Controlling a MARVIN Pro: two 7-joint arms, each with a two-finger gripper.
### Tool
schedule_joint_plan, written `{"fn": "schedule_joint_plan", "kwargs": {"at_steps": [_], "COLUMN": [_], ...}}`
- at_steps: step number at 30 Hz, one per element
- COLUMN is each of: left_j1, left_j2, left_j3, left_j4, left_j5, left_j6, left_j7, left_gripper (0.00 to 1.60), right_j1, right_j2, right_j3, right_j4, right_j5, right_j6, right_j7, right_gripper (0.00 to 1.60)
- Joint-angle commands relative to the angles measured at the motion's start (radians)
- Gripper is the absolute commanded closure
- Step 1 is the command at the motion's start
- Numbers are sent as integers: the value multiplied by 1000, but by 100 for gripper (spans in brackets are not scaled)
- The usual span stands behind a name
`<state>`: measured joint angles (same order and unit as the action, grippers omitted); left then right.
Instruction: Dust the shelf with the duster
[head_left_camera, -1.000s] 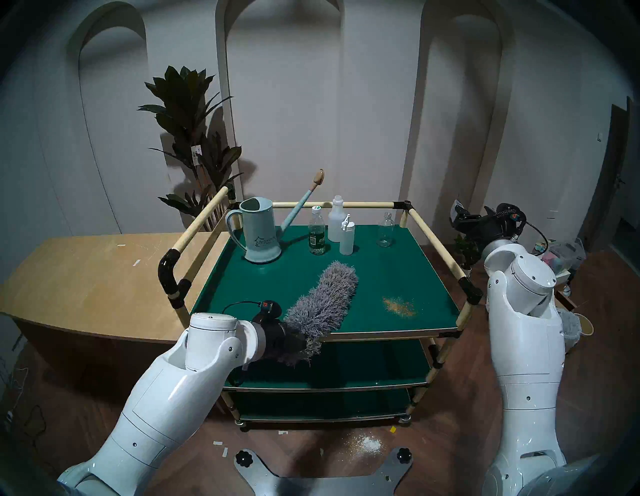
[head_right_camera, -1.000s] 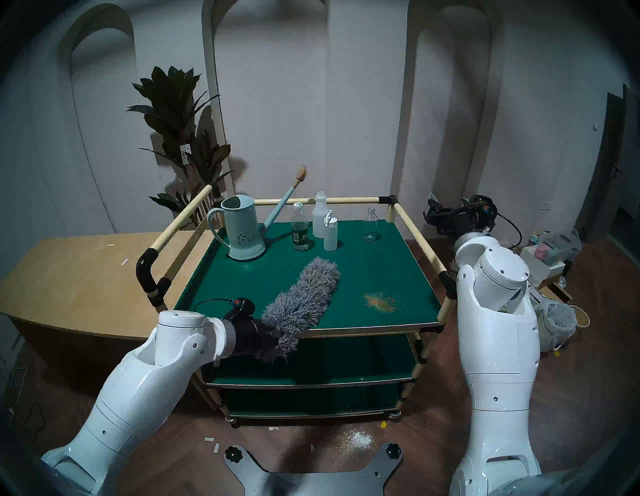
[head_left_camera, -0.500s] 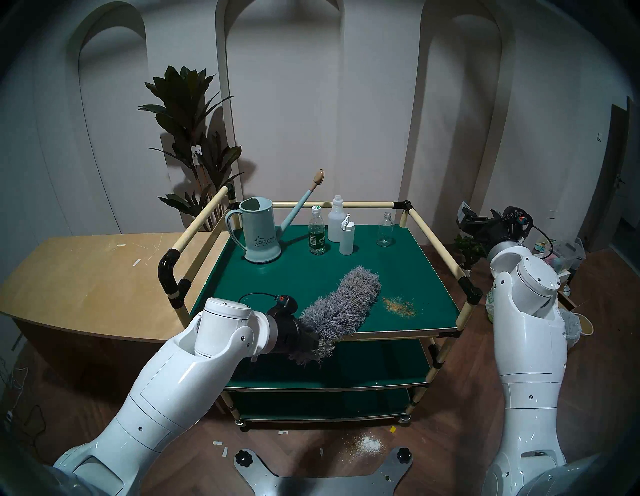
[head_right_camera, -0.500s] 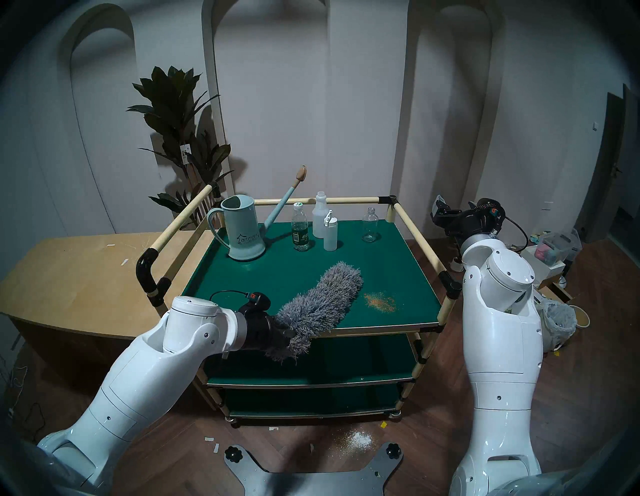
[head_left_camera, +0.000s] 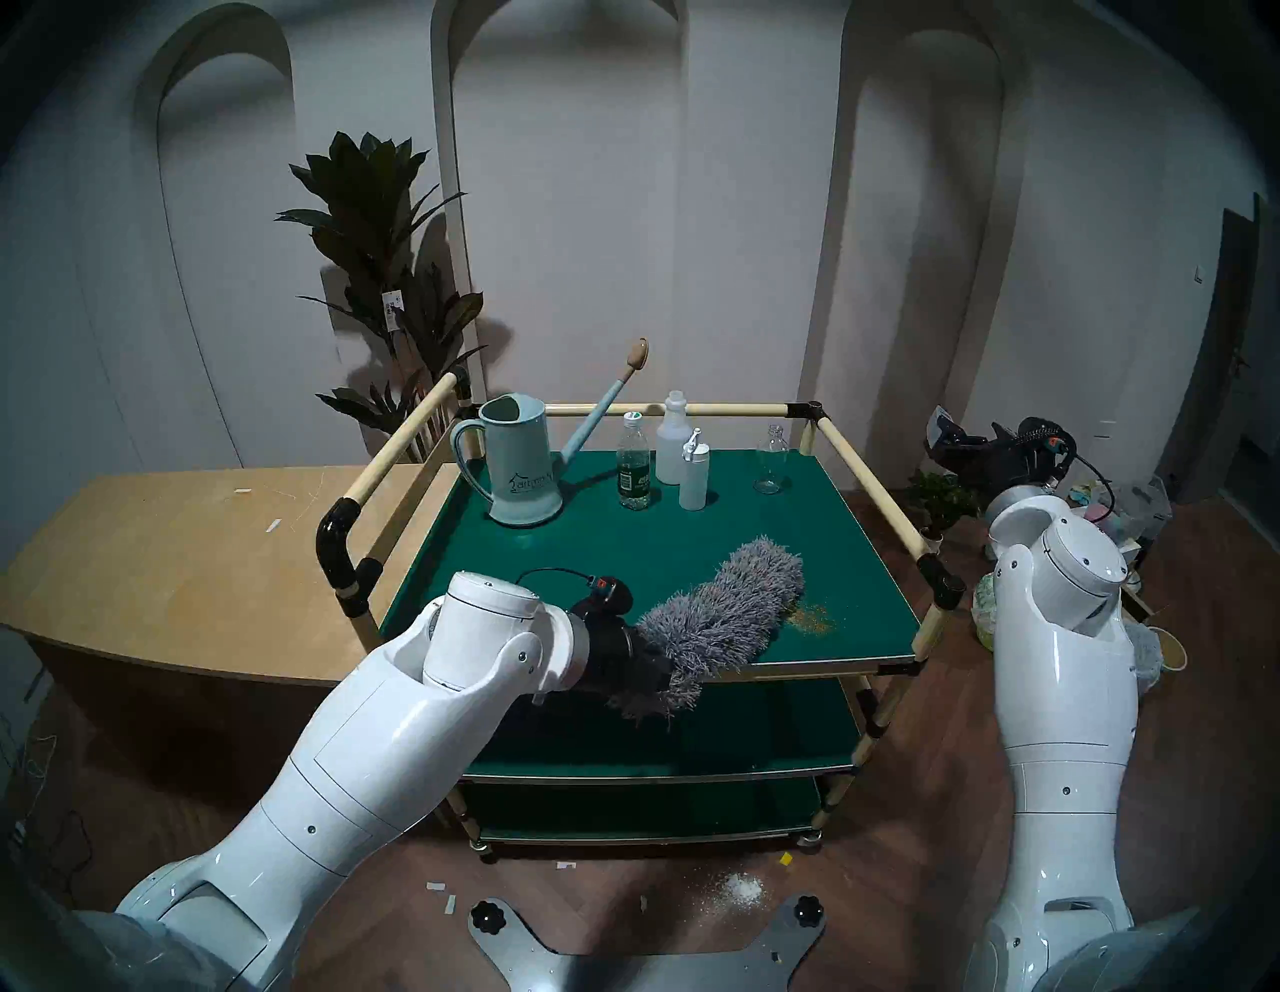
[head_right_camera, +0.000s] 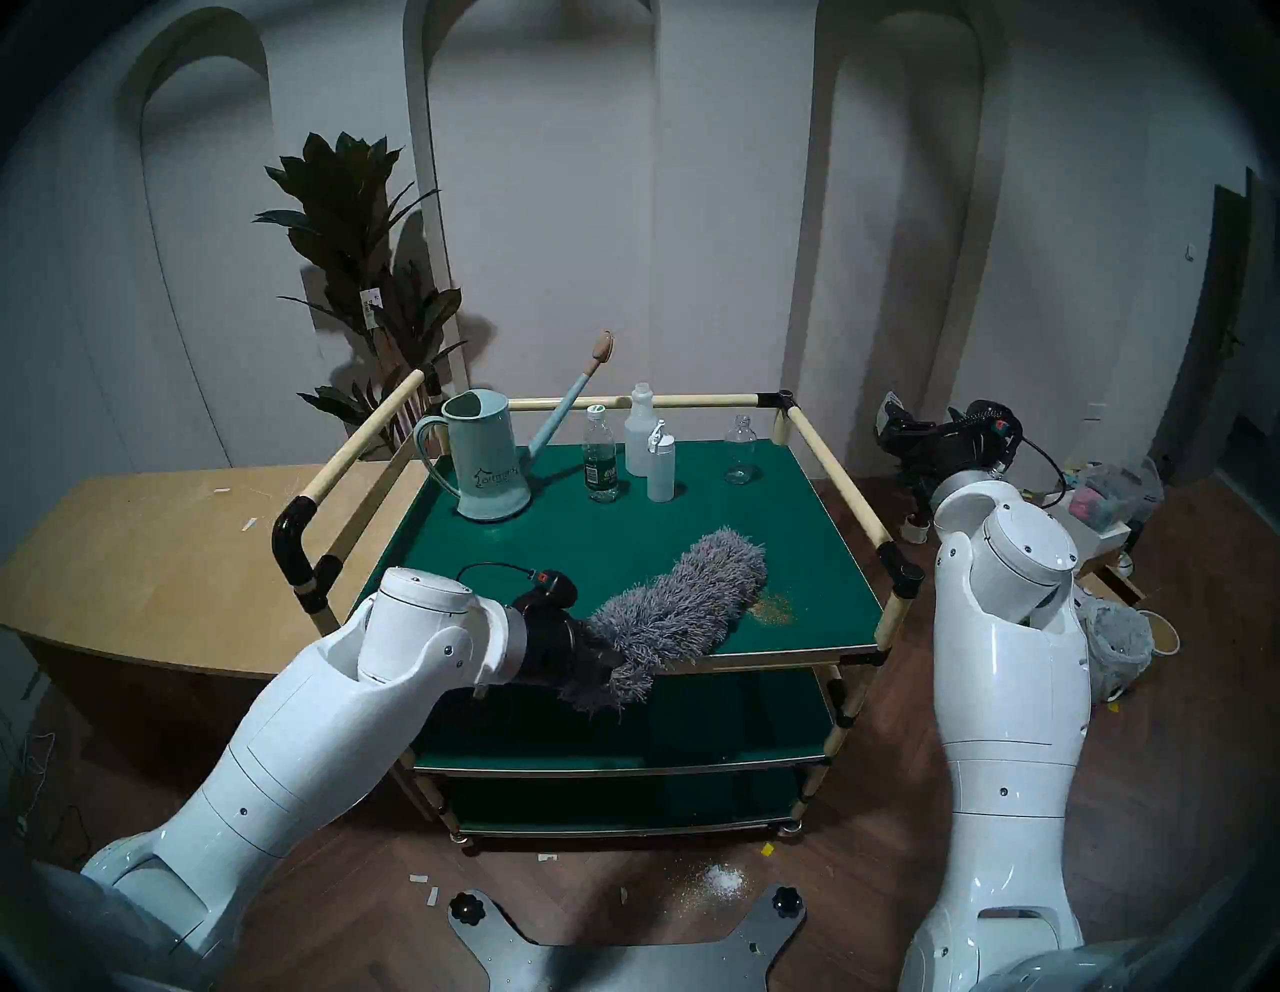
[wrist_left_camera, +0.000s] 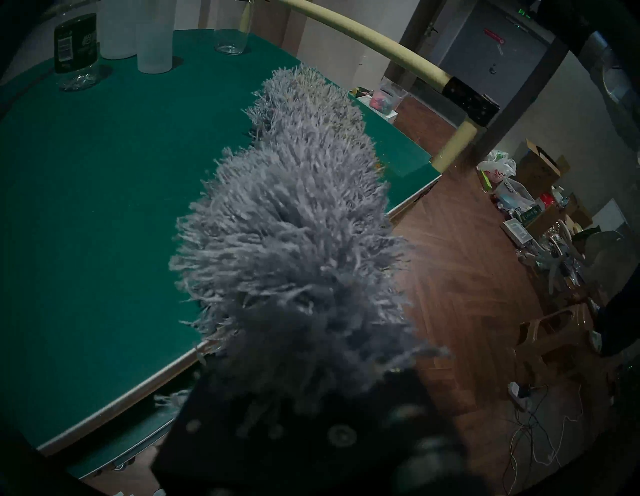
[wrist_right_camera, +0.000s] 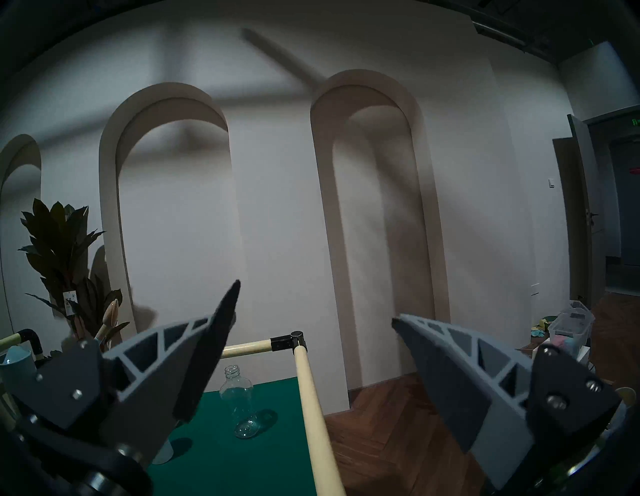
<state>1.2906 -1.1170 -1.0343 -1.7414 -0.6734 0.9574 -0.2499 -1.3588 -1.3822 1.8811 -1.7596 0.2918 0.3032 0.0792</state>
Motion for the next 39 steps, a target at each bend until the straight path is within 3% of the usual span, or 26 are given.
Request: {"fn": "schedule_joint_plan", "kwargs": {"at_steps": [1, 13, 30, 39], "left_j1": [-64, -113, -193, -192], "left_j2": [3, 30, 124, 116], "left_j3": [19, 92, 207, 236], "left_j4": [-5, 18, 57, 109], "left_j5": [-1, 15, -82, -107], "left_j6": [-7, -9, 1, -49], "left_j7": [-53, -156, -445, -561], "left_gripper": [160, 160, 160, 160], "right_j1": [22, 19, 6, -6], "right_j2": [2, 1, 7, 21], "right_j3": [2, 14, 15, 20], "right_j4": [-12, -15, -13, -12], "right_j5": [2, 3, -2, -11], "right_j6": [-16, -18, -16, -9], "right_j7": [0, -1, 5, 14], "right_gripper": [0, 0, 0, 0]}}
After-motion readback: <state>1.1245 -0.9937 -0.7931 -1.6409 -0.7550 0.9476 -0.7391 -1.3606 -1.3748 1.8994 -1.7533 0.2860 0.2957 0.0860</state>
